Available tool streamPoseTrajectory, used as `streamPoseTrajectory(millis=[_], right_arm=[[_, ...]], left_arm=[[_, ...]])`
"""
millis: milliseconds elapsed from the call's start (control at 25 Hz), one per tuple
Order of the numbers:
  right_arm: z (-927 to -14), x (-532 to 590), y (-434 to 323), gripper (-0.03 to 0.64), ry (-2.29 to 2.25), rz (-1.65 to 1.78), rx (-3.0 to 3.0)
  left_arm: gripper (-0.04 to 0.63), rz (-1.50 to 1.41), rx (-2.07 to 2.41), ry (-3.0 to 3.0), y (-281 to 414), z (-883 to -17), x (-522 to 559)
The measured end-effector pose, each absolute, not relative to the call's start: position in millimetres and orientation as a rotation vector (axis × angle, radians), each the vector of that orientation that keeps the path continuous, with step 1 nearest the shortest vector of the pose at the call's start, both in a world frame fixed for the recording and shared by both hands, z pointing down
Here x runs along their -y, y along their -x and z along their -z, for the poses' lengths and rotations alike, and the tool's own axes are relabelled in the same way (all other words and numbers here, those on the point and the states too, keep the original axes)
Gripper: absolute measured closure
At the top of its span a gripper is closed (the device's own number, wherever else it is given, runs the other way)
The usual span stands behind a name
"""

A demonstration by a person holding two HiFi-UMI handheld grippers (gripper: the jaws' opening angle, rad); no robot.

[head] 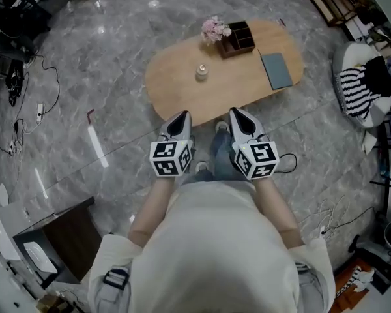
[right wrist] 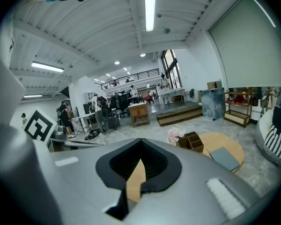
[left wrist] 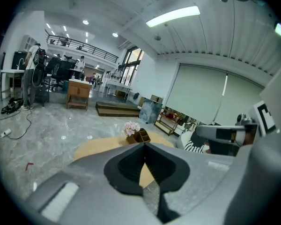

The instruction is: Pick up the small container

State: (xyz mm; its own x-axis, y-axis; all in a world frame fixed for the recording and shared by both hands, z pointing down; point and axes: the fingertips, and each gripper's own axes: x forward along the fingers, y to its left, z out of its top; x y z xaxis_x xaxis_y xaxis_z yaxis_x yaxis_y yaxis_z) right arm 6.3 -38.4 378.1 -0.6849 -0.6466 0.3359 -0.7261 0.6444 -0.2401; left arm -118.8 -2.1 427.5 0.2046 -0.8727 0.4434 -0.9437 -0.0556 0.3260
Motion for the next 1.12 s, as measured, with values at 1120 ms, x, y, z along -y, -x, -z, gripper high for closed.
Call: streamPoseTrajectory(millis=[1120], right_arm=[[-528.2, 216.2, 14.1, 0.615, -0.892, -0.652, 2.523]], left_arm=[[0.478, -0.348, 1.69, -1.775, 130.4, -633.9, 179.6]])
